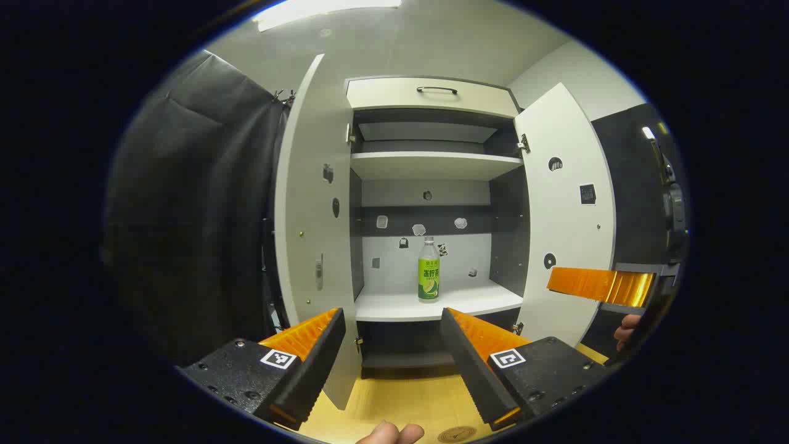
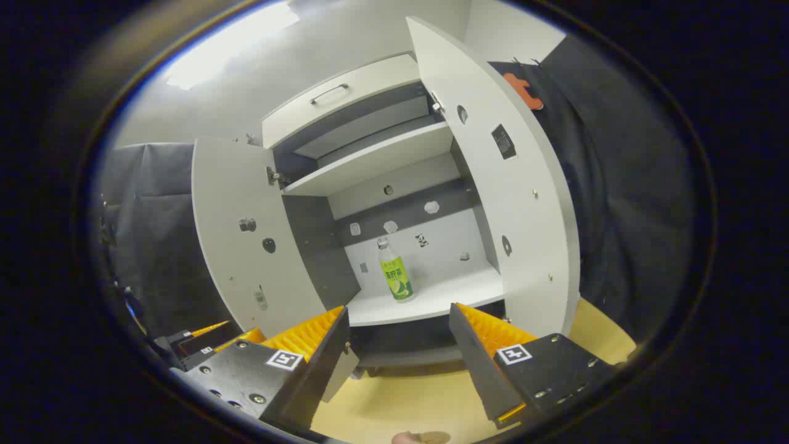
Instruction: Grasp the bottle in the cabinet with the left hand and place it on the coaster, then close the right door with the right hand and the left door with the left hand.
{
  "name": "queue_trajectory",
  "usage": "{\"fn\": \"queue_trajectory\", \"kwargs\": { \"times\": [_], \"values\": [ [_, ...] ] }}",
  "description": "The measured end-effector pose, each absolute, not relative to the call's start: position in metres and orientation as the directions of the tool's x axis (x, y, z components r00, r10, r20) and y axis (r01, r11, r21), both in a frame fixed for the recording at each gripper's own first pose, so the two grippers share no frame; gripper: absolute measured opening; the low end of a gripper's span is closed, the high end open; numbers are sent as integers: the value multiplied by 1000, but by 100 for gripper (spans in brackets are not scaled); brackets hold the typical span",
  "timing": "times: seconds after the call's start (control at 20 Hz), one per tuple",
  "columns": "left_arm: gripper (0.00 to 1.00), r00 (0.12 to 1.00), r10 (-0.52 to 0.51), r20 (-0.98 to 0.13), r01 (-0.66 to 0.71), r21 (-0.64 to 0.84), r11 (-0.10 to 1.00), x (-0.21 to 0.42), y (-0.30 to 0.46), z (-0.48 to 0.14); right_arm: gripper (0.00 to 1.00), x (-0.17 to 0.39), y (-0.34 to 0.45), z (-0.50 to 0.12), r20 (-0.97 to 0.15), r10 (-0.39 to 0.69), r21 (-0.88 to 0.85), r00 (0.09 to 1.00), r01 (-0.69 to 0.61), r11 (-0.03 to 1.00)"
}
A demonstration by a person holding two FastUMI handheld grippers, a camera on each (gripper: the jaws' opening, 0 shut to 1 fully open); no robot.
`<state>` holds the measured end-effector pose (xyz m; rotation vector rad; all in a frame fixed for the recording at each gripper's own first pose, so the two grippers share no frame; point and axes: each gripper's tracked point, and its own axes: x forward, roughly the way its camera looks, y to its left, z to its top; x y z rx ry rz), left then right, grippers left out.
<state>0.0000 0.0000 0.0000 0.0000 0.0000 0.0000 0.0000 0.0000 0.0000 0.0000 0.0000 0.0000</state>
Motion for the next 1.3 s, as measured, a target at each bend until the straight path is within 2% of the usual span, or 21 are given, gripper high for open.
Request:
{"fn": "queue_trajectory", "kwargs": {
  "times": [0.2,0.45,0.9,1.15,1.3],
  "values": [
    [98,999,48,-6,-48,25,999,7,-9,7,98,3,-16,13,8,2,-60,1000,-2,998],
    [95,1000,7,-28,-7,28,1000,18,-14,10,98,2,-28,27,37,-33,-85,999,36,996],
    [95,997,-53,-56,53,-3,999,47,-12,5,98,0,-40,31,82,-96,-206,992,111,972],
    [95,990,-89,-114,89,-4,996,77,-20,-15,98,-3,-46,38,126,-123,-232,984,150,961],
    [95,987,-112,-112,111,-17,994,100,-27,-14,98,-1,-50,45,143,-136,-233,980,166,958]
  ]
}}
